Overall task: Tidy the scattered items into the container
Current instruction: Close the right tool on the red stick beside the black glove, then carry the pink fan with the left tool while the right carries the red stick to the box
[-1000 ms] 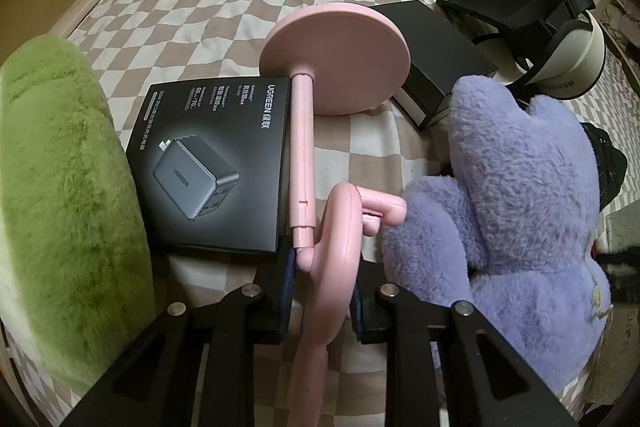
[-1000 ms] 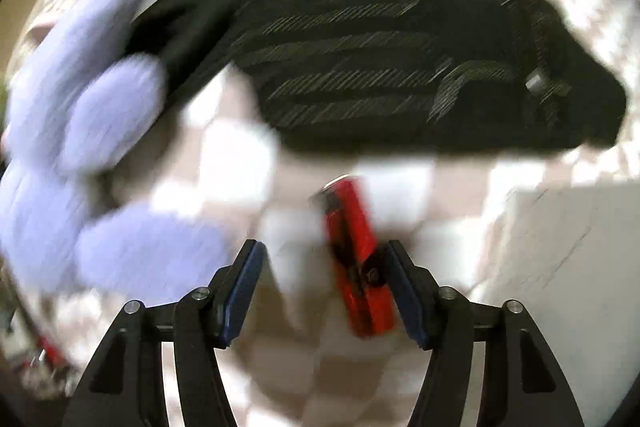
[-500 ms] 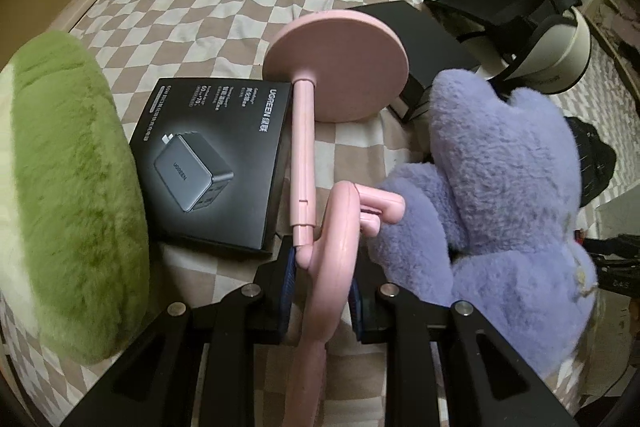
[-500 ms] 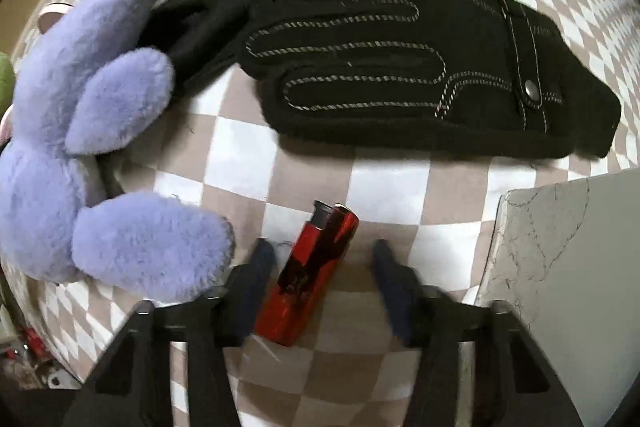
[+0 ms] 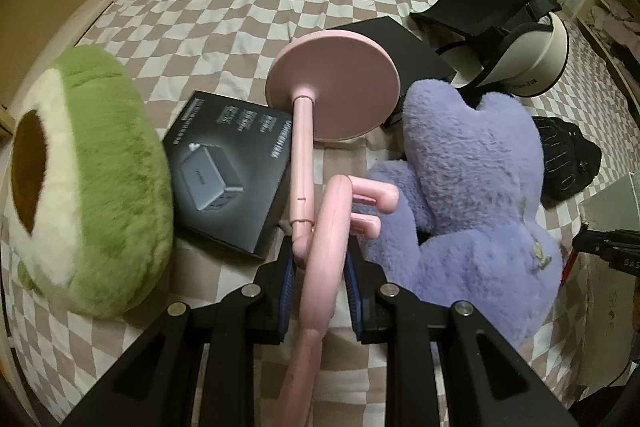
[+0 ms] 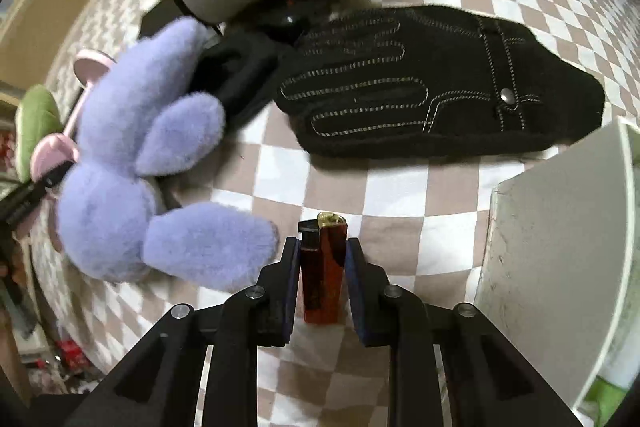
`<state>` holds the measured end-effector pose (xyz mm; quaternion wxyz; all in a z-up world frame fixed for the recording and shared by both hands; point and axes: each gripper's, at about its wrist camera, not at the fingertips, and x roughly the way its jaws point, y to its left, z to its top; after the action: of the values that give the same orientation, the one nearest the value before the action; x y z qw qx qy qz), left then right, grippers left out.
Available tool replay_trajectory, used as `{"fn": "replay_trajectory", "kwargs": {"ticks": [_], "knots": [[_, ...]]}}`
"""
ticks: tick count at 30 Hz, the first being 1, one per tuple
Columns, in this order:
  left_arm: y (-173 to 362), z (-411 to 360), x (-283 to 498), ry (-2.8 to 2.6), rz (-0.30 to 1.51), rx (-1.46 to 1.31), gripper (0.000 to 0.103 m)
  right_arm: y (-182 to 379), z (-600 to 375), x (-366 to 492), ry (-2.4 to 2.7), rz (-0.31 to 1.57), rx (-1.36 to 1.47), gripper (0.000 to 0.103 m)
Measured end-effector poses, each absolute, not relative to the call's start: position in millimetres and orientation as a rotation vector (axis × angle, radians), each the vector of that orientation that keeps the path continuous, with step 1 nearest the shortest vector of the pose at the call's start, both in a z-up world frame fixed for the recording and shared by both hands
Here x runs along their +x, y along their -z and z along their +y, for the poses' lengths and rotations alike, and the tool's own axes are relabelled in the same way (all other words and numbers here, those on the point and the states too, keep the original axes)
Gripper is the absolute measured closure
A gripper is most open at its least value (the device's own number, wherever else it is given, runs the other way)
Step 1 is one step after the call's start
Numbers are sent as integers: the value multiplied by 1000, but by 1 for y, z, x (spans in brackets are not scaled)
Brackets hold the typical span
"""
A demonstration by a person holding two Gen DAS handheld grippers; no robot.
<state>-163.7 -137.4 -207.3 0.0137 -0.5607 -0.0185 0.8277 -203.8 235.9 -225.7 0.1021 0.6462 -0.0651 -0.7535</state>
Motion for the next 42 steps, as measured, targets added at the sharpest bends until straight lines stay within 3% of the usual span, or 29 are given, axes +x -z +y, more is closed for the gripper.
{"fn": "replay_trajectory", "kwargs": {"ticks": [20,42], "knots": [[110,-141,-121,-2723,-193,-1478,80,149,193,-168,2244,-361,1624,80],[23,-44,-80,-2671,-95,-1108,80,66,294,-134,2390,-704,1295,80]]}}
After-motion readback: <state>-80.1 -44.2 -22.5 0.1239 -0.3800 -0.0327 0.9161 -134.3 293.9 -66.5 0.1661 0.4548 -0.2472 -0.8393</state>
